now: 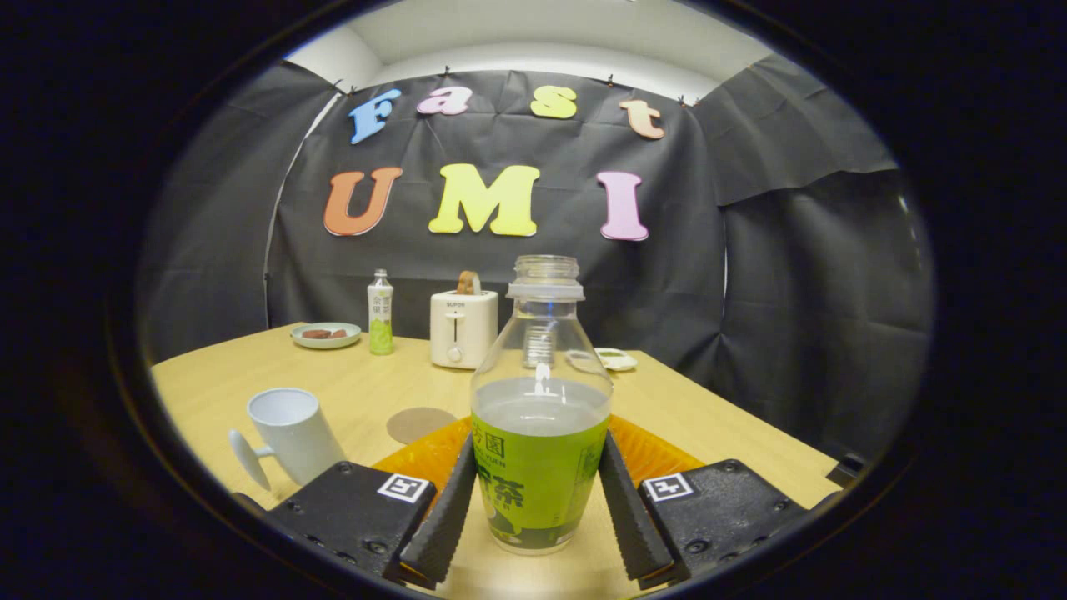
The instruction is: Take the bottle from table, then pour the juice into the cup, finally place the bottle on the coaster
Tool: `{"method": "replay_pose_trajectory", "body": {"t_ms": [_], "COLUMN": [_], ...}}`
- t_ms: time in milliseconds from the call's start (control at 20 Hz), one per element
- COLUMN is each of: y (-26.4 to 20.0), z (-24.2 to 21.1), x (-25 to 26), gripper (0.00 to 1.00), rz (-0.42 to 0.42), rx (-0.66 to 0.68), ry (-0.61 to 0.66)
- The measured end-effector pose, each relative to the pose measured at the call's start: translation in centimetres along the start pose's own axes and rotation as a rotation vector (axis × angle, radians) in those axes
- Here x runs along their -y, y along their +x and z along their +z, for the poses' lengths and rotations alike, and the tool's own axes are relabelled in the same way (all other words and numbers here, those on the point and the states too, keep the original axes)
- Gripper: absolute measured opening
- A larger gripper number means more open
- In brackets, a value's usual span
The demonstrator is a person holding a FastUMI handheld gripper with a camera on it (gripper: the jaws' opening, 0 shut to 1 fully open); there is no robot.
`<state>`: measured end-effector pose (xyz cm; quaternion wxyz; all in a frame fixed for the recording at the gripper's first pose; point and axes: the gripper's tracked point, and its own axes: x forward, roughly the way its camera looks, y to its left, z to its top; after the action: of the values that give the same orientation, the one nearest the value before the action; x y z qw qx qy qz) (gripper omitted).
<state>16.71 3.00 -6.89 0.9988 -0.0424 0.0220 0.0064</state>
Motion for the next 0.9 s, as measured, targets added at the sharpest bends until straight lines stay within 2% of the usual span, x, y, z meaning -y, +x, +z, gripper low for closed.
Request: {"method": "replay_pose_trajectory", "body": {"t_ms": [300, 450, 700, 900], "y": [-3.5, -5.1, -6.3, -6.2], "z": [2.0, 3.2, 4.6, 6.0], "x": [0.9, 0.9, 2.1, 2.6], "gripper": [0.79, 0.79, 0.79, 0.79], "rz": [0.006, 0.044, 0.026, -0.028], "rx": [0.012, 0.034, 0.041, 0.041], "ry": [-0.033, -0.043, -0.082, -0.188]}}
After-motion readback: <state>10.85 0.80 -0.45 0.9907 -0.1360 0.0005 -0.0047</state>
